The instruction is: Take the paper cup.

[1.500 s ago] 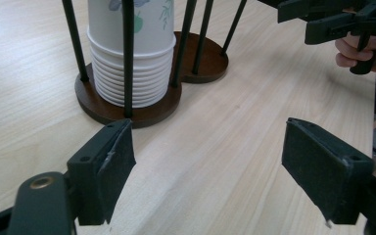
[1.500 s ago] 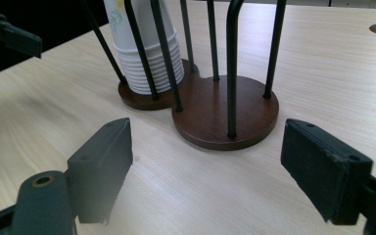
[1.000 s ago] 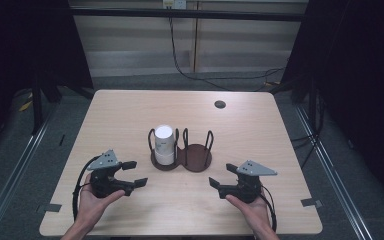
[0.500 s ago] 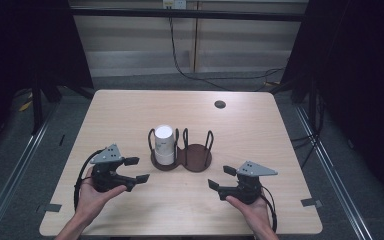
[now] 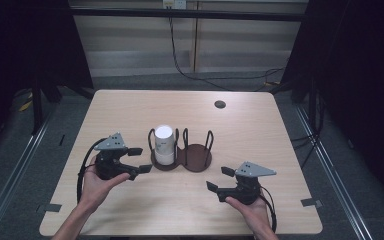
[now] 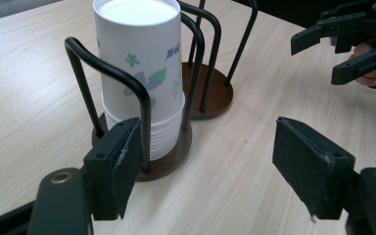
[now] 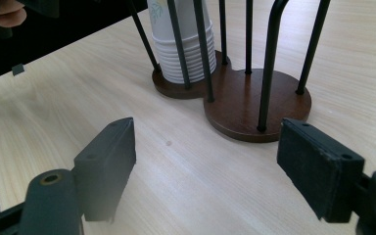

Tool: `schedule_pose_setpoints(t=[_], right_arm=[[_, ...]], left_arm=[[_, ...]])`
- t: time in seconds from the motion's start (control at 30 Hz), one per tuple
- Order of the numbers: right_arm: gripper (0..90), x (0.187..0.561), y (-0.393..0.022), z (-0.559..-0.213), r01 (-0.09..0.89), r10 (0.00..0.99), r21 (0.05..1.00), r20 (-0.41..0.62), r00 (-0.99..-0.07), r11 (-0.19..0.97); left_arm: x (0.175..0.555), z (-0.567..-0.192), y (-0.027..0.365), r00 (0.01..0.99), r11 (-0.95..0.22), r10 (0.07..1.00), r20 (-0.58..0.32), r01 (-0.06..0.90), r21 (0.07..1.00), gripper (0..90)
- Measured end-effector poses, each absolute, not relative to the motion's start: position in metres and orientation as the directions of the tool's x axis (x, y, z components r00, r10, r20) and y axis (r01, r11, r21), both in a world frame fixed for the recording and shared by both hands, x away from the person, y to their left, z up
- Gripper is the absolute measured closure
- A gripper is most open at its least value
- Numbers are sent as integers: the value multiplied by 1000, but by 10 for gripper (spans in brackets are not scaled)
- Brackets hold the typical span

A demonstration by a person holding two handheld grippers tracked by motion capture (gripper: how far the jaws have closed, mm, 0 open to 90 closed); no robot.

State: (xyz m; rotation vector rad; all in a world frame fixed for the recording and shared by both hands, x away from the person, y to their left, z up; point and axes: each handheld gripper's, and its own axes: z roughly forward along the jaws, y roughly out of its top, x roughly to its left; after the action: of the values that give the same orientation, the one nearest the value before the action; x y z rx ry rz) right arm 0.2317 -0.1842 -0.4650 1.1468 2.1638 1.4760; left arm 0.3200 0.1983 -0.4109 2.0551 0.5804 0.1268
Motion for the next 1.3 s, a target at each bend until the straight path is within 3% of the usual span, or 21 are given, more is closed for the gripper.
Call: schedule_pose_setpoints(t=[0.07, 0.1, 0.4, 0.73, 1.3], right_arm=[[224, 231, -184, -465, 447, 740, 880, 191, -645, 163], [225, 230, -185, -464, 446, 738, 880, 190, -647, 165], [221, 235, -185, -459, 454, 728, 876, 206, -653, 160], [205, 232, -183, -461, 463, 698, 858, 192, -690, 222], [186, 230, -186, -461, 465, 691, 861, 208, -692, 206]], left_arm=[[321, -409, 198, 883, -429, 452, -128, 341, 836, 278], [321, -407, 198, 883, -429, 457, -103, 321, 844, 330], [334, -388, 194, 884, -441, 458, -94, 318, 839, 305], [347, -375, 188, 889, -431, 433, -149, 349, 832, 255], [375, -361, 164, 909, -558, 408, -88, 325, 764, 275]])
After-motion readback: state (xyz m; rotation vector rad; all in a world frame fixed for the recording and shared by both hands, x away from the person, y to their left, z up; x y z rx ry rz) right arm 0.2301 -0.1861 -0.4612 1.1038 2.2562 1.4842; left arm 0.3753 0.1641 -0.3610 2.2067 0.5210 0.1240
